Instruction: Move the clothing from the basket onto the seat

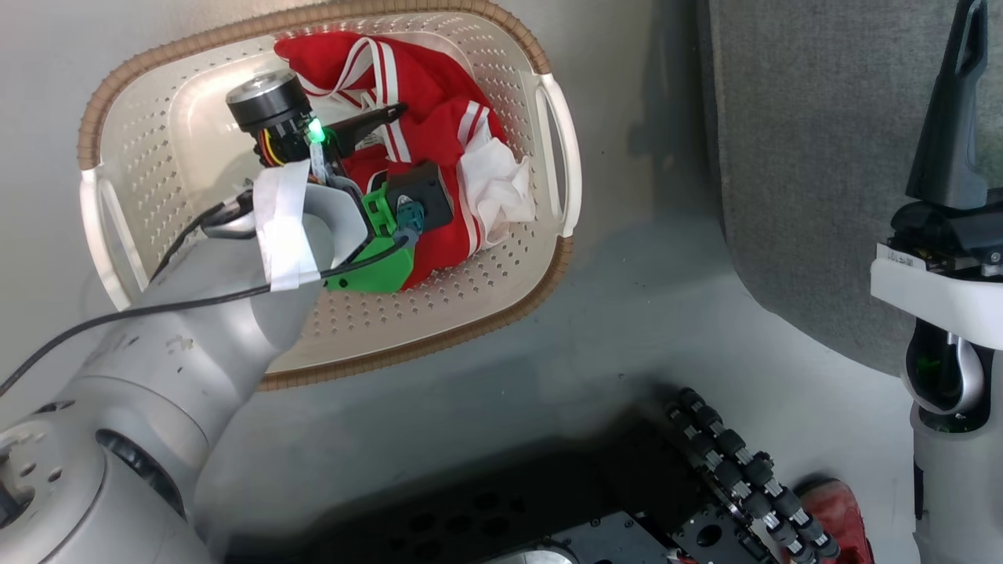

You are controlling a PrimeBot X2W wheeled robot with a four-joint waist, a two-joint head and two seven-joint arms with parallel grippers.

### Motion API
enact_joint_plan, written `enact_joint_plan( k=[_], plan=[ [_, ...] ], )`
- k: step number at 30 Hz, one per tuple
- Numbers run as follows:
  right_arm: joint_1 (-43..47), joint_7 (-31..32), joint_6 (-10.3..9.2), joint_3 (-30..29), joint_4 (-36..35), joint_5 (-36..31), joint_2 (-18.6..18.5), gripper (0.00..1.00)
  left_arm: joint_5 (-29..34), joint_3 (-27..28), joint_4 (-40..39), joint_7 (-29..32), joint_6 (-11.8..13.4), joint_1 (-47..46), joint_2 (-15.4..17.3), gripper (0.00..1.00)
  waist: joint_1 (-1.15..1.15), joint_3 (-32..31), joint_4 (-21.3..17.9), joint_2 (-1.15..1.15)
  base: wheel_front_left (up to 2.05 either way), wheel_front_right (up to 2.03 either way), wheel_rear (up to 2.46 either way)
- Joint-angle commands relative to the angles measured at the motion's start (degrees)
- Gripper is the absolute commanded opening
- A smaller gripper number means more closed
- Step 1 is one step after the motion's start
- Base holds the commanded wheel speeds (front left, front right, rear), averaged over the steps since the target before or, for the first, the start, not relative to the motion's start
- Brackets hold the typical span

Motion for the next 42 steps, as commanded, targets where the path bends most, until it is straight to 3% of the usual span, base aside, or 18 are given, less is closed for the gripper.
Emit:
enact_joint_plan(
  k=[1, 6, 16, 18, 23, 31, 36, 42],
  plan=[
    [-1.0, -0.2, -0.08, 0.1, -0.8, 0.1, 0.1, 1.0, 1.2, -0.6, 1.1, 0.0, -0.1, -1.8, 0.1, 1.0, 0.0, 1.1, 0.0, 0.0, 0.0, 0.0, 0.0],
    [-0.7, -0.2, -0.08, 0.3, -2.5, -0.1, 0.0, 1.0, 2.6, -1.6, 4.9, 0.0, 1.6, -3.0, -1.2, 1.0, 0.0, 1.9, -0.1, 0.0, 0.0, 0.0, 0.0],
    [0.5, -0.2, -0.08, 0.6, -2.9, -0.3, 0.2, 1.0, 4.3, -2.8, 5.9, 0.0, 1.4, -3.8, -3.1, 1.0, 0.0, 1.7, -1.0, 0.0, 0.0, 0.0, 0.0],
    [0.6, -0.2, -0.08, 0.6, -2.9, -0.2, 0.3, 1.0, 4.2, -2.9, 6.0, 0.0, 1.2, -3.9, -3.2, 0.0, 0.0, 1.5, -1.2, 0.0, 0.0, 0.0, 0.0],
    [0.3, -0.2, -0.08, 0.3, -2.9, -0.2, 0.3, 1.0, 3.7, -3.1, 5.5, 0.0, 1.1, -4.1, -2.9, 0.0, 0.0, 1.2, -1.6, 0.0, 0.0, 0.0, 0.0],
    [-1.0, -0.2, -0.08, 0.2, -1.9, -0.5, 0.2, 1.0, 0.1, -0.9, -0.1, 0.0, 3.9, -0.6, -2.0, 0.0, 0.0, -2.1, -0.1, 0.0, 0.0, 0.0, 0.0],
    [0.0, -0.2, -0.08, 0.3, -0.5, -0.9, -0.3, 1.0, -6.6, 5.0, -6.1, 0.0, 4.1, 4.8, -2.4, 0.0, 0.0, -8.2, 2.4, 0.0, 0.0, 0.0, 0.0],
    [1.6, -0.2, -0.08, 1.1, 2.5, -0.6, -1.1, 1.0, -10.4, 9.5, -12.7, 0.0, 4.2, 12.6, -2.5, 0.0, 0.0, -17.8, 5.0, 0.0, 0.0, 0.0, 0.0]
  ],
)
